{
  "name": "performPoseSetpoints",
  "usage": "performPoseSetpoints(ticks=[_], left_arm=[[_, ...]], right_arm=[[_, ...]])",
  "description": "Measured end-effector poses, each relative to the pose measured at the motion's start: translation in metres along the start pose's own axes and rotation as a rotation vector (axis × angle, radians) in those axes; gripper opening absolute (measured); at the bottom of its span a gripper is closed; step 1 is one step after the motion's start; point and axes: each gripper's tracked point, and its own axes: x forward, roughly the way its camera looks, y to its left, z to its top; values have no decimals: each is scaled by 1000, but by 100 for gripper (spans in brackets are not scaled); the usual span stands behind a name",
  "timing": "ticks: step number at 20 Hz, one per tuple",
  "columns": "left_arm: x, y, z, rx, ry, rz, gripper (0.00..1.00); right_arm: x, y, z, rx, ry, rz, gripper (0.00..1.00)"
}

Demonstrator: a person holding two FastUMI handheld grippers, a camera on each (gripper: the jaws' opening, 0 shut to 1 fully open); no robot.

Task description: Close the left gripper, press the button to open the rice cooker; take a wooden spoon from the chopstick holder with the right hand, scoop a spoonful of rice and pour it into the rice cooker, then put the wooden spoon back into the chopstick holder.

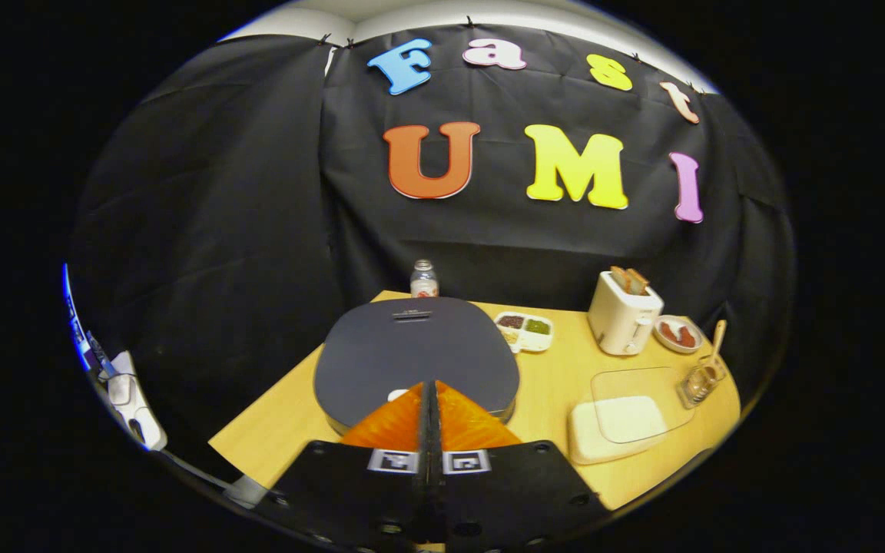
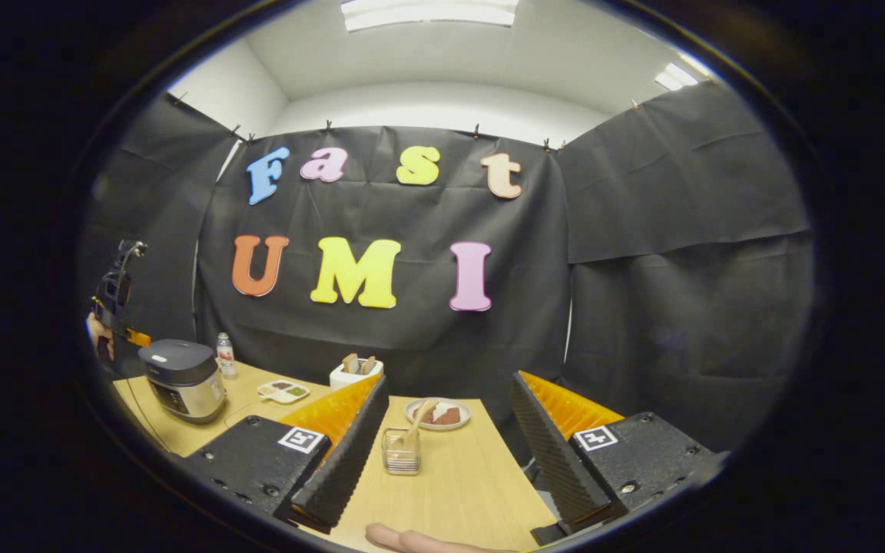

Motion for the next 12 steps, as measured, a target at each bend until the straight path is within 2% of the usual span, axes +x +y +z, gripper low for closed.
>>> performPoseSetpoints(ticks=[1,3,4,7,10,12], left_arm=[[7,-2,-6,-3,30,-5,0],[15,5,-9,6,49,40,0],[17,5,-8,10,51,43,0],[23,1,-18,-2,86,40,0],[27,0,-22,60,103,52,0],[29,-2,-20,61,107,58,0]], right_arm=[[0,-1,-5,0,1,3,97],[1,-4,-13,-3,9,5,97],[2,-6,-18,-4,18,5,100],[4,-12,-28,3,46,2,100],[3,-14,-32,32,49,7,100],[5,-13,-37,39,51,16,97]])
